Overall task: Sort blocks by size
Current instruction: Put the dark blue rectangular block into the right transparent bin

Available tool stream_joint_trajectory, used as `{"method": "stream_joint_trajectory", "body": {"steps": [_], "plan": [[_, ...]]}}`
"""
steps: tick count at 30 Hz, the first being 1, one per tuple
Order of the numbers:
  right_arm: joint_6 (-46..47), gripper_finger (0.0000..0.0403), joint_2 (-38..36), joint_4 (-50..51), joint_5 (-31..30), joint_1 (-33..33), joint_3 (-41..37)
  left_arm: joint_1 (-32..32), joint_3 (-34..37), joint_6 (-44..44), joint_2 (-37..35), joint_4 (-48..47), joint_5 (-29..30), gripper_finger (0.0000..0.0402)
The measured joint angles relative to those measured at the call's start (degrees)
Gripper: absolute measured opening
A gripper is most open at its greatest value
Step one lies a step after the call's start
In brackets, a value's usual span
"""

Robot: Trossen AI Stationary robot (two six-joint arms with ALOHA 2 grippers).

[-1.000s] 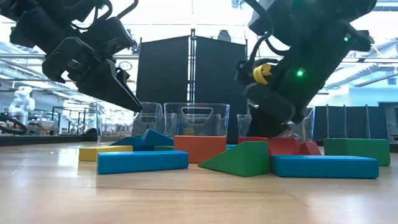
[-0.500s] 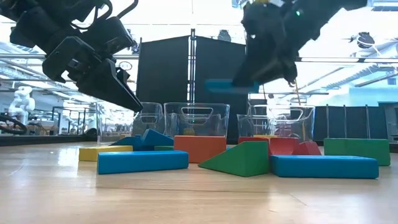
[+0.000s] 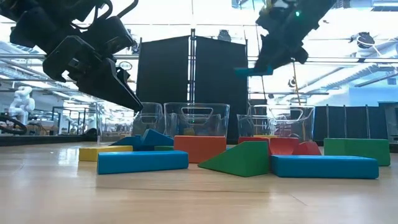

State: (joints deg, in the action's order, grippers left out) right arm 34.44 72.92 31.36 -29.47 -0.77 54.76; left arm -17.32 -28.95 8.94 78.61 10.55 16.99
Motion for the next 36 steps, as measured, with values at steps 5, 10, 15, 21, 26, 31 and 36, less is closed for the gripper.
{"method": "stream_joint_trajectory", "body": {"steps": [5, 10, 15, 21, 26, 31, 36], "plan": [[0.07, 0.0125, -1.84, 7.69, -0.64, 6.01, 0.00, -0.02, 0.00, 0.27, 0.00, -0.17, 0.00, 0.0123], [-1.48, 0.0125, -1.51, 11.49, -0.59, 11.25, 0.00, -0.02, 0.00, 0.38, 0.00, -0.28, -0.01, 0.0123], [-4.18, 0.0125, 0.74, 12.12, 1.21, 16.25, 0.02, -0.02, 0.00, 1.14, 0.00, -0.47, -0.02, 0.0123], [-8.26, 0.0125, 5.60, 10.25, 7.89, 21.44, 0.02, -0.02, 0.00, 1.15, 0.00, -0.63, -0.02, 0.0123], [-11.47, 0.0125, 10.20, 7.78, 11.84, 25.00, 0.02, -0.02, 0.00, 1.15, 0.00, -0.66, -0.02, 0.0123], [-14.15, 0.0125, 14.66, 6.00, 13.54, 28.30, 0.02, -0.02, 0.00, 1.15, 0.00, -0.75, -0.02, 0.0123], [-16.70, 0.0125, 18.65, 2.27, 17.45, 30.82, 0.02, -0.02, 0.00, 1.15, 0.00, -0.82, 0.19, 0.0123]]}}
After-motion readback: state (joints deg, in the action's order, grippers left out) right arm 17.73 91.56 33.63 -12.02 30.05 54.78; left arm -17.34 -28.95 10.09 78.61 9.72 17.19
